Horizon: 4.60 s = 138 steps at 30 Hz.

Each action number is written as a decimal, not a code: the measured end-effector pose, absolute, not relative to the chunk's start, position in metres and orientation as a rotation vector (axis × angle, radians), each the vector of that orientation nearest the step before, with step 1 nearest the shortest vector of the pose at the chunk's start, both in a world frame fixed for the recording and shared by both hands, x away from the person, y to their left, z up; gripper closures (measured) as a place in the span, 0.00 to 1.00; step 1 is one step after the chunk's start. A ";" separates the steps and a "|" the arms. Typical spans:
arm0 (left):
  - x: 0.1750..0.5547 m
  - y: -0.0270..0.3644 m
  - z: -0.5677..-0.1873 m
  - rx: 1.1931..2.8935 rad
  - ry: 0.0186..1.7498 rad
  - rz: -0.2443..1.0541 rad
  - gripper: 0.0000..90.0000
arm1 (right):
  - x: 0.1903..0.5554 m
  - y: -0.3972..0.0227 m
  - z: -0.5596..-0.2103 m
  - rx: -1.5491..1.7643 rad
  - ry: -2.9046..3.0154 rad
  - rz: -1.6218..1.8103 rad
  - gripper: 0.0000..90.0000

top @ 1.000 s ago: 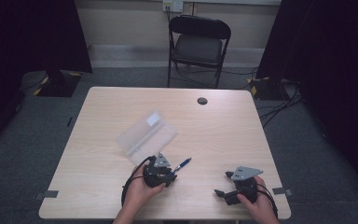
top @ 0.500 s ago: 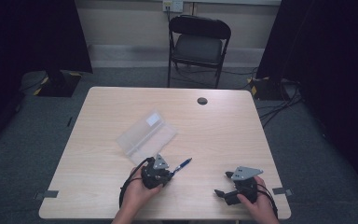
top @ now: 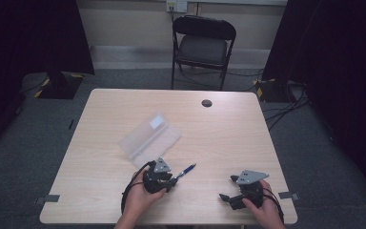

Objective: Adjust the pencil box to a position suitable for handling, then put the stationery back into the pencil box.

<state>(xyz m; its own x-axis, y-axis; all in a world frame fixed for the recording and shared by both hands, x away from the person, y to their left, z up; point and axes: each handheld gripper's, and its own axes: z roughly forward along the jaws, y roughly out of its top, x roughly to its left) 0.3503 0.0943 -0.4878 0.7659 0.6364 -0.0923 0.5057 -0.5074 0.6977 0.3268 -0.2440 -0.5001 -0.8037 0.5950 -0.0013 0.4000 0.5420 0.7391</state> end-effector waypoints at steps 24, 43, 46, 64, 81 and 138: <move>0.361 0.066 -0.485 2.253 0.841 0.236 0.89 | 0.327 -0.244 -0.500 0.834 2.529 1.113 0.17; 0.364 0.080 -0.465 2.201 0.842 0.213 0.89 | 0.327 -0.244 -0.500 0.834 2.528 1.112 0.17; 0.365 0.083 -0.460 2.181 0.844 0.205 0.89 | 0.327 -0.244 -0.500 0.834 2.529 1.113 0.17; 0.374 0.102 -0.446 2.160 0.868 0.206 0.89 | 0.327 -0.244 -0.500 0.834 2.529 1.116 0.17; 0.392 0.116 -0.436 2.164 0.920 0.252 0.89 | 0.327 -0.244 -0.500 0.834 2.528 1.115 0.17; 0.442 0.141 -0.433 2.084 1.016 0.377 0.89 | 0.327 -0.244 -0.500 0.833 2.528 1.116 0.17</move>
<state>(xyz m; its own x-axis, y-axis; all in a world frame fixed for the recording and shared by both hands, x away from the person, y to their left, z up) 0.4423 0.1405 -0.4331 0.6378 0.7673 -0.0661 0.5389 -0.3833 0.7501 0.3268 -0.2440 -0.5001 -0.8037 0.5950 -0.0016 0.3998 0.5421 0.7391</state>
